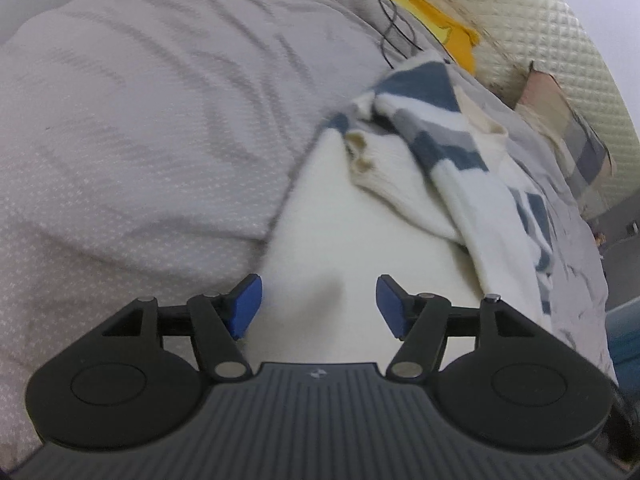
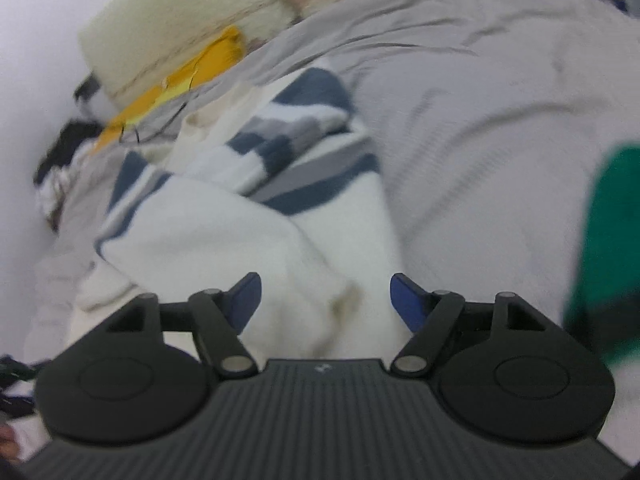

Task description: Fold large clothes

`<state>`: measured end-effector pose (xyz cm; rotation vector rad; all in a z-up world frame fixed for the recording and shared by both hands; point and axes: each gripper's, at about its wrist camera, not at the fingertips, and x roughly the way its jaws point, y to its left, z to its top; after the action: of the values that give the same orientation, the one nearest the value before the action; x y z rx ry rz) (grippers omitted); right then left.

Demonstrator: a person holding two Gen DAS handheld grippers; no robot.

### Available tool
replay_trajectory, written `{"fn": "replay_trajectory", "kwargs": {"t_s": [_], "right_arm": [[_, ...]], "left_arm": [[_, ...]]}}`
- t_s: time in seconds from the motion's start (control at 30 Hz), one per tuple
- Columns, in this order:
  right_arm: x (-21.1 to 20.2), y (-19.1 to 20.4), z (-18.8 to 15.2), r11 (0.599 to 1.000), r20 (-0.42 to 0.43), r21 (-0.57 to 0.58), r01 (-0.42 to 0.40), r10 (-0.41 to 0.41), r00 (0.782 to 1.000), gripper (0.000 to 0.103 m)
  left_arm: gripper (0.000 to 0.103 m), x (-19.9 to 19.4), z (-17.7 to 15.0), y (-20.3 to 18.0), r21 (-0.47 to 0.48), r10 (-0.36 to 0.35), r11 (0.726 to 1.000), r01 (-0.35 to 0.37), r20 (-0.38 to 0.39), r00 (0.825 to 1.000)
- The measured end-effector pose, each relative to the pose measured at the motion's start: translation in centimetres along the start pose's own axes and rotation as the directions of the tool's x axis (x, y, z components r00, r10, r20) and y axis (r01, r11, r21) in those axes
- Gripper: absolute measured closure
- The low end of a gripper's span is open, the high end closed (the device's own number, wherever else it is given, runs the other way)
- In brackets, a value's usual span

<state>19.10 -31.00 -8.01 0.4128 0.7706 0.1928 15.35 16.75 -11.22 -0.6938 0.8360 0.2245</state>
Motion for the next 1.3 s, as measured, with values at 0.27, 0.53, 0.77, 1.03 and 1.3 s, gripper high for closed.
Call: {"fn": "replay_trajectory", "kwargs": {"t_s": [0.27, 0.53, 0.77, 1.03, 1.3], "right_arm": [[-3.1, -3.5, -3.4, 0.971, -0.046, 0.236, 0.044, -0.034, 0.998, 0.028], [-0.4, -3.2, -5.8, 0.906, -0.153, 0.402, -0.13, 0.207, 0.966, 0.029], [-2.6, -2.0, -5.4, 0.825, -0.009, 0.422, -0.375, 0.418, 0.909, 0.029], [-0.7, -1.6, -7.0, 0.917, -0.167, 0.392, -0.078, 0.155, 0.974, 0.032], [1.1, -0.9, -7.9, 0.944, -0.231, 0.314, -0.103, 0.181, 0.956, 0.036]], "left_arm": [[0.032, 3.1, -0.7, 1.7, -0.126, 0.008, 0.992, -0.026, -0.139, 0.99], [0.028, 1.7, -2.0, 0.6, -0.111, -0.307, 0.95, 0.292, -0.165, 0.937], [0.028, 0.7, -3.2, 0.6, -0.143, -0.378, 0.924, 0.356, -0.19, 0.906], [0.028, 2.6, -5.2, -0.2, -0.083, -0.217, 0.976, 0.2, -0.324, 0.921], [0.07, 3.9, -5.2, -1.3, -0.071, -0.168, 0.986, 0.153, -0.321, 0.932]]}}
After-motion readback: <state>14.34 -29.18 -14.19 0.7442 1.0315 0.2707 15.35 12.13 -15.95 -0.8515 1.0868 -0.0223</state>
